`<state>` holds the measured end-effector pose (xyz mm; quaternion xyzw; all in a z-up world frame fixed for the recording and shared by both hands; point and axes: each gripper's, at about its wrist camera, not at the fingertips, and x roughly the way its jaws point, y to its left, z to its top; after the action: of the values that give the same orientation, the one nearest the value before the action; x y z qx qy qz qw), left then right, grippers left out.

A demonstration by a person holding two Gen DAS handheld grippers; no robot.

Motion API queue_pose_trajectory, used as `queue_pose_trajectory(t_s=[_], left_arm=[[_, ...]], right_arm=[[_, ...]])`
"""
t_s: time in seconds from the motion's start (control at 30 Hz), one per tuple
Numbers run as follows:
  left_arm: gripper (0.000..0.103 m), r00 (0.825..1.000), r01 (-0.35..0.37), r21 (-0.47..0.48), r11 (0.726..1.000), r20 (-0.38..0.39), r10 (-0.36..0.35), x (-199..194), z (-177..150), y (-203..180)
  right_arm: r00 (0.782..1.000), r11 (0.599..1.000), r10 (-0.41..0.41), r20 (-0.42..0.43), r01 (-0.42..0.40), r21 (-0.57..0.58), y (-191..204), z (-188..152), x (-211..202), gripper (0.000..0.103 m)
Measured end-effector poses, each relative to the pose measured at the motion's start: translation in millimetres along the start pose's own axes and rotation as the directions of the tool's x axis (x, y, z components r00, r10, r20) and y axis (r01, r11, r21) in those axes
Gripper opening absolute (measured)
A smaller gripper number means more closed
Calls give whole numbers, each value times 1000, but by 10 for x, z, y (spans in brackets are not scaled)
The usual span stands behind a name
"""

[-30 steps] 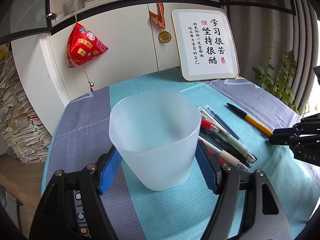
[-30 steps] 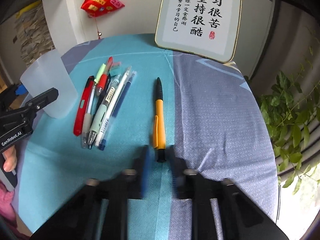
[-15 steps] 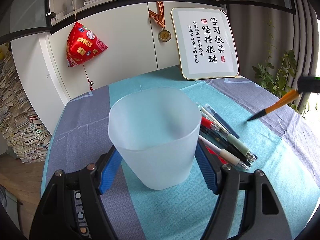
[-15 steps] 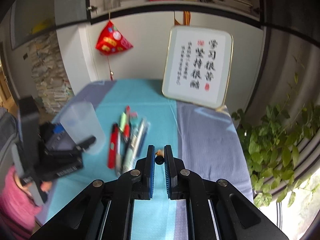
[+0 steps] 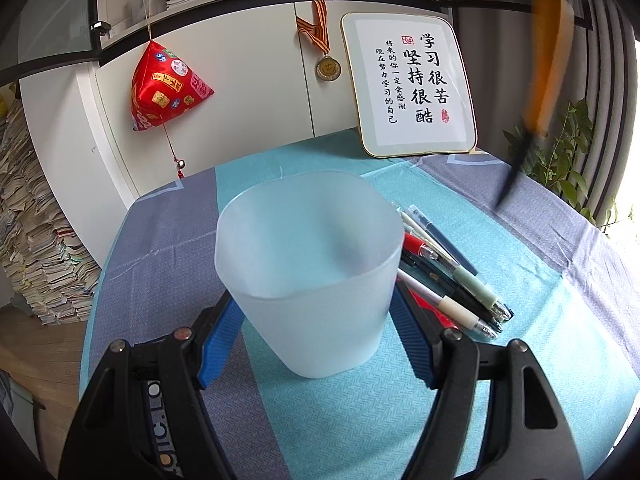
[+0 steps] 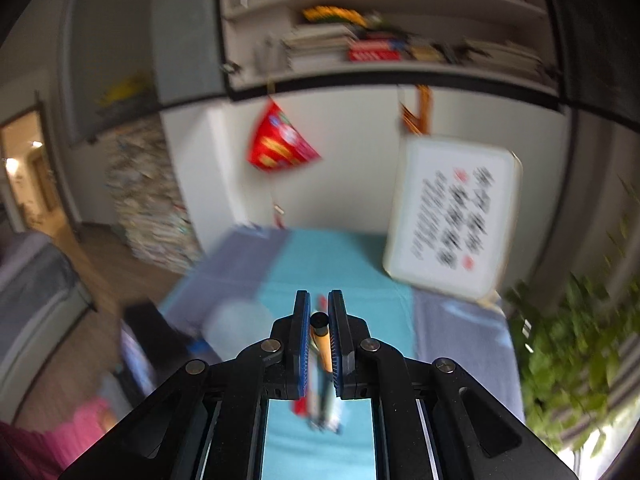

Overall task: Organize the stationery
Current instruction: 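Grasp the orange mechanical pencil with the right gripper and lift it, then lower the orange pencil into the cup held by the left gripper, release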

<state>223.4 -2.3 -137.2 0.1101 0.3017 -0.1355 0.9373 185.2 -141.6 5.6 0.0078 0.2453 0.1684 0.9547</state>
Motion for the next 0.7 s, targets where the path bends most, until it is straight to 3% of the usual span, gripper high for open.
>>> queue_pose_trajectory(t_s=[0.13,0.27,0.53,0.7], left_arm=[[71,1000,2,-3,1000,-1,-2,2,2,-12],[71,1000,2,-4,1000,-2,-2,7,6,-25],[71,1000,-1,-2,1000,-2,1,12,6,-25],[71,1000,0,-2,1000,-2,0,12,5,-24]], right_arm=[[991,991,134,28,-133,-26,189,334,110,10],[982,981,188,6,-188,-44,334,473,340,10],[962,972,233,-139,-230,38,294,183,834,10],[955,972,232,-185,-223,70,247,63,961,10]])
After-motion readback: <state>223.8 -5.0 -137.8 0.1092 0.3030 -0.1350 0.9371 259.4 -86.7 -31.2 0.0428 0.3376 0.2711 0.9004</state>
